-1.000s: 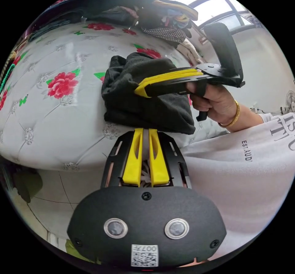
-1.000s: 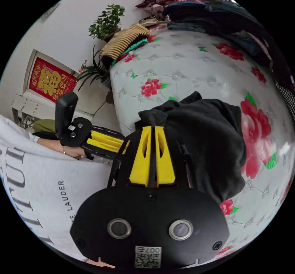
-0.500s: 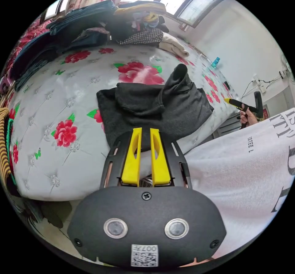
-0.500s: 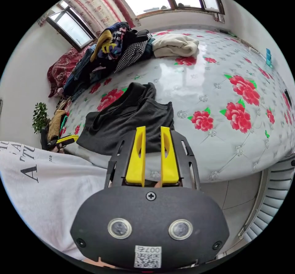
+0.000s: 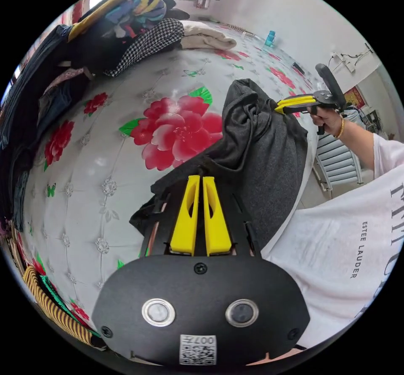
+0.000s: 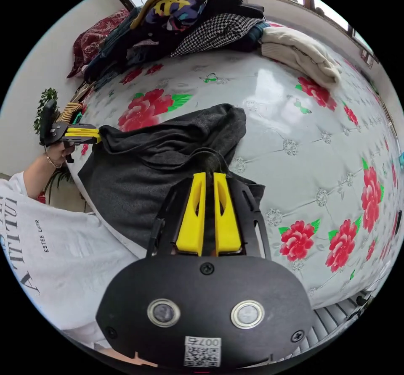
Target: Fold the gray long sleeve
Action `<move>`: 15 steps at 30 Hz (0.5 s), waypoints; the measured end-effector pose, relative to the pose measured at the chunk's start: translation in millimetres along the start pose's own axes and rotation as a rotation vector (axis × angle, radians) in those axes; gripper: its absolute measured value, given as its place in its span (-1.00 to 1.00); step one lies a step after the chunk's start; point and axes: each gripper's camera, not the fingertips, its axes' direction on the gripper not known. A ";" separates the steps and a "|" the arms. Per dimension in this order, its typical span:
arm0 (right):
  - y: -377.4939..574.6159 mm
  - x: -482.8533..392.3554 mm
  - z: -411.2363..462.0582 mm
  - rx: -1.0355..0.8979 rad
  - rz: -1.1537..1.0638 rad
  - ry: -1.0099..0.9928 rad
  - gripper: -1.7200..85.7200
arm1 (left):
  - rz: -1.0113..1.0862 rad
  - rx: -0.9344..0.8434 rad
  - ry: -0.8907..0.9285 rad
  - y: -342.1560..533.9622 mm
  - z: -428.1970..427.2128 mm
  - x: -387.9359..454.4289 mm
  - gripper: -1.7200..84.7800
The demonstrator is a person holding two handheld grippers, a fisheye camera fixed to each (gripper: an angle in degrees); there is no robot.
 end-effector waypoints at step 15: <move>-83.5 39.5 34.1 -0.137 0.113 -0.076 -0.83 | -0.224 0.190 0.163 24.6 -65.9 -30.8 -0.98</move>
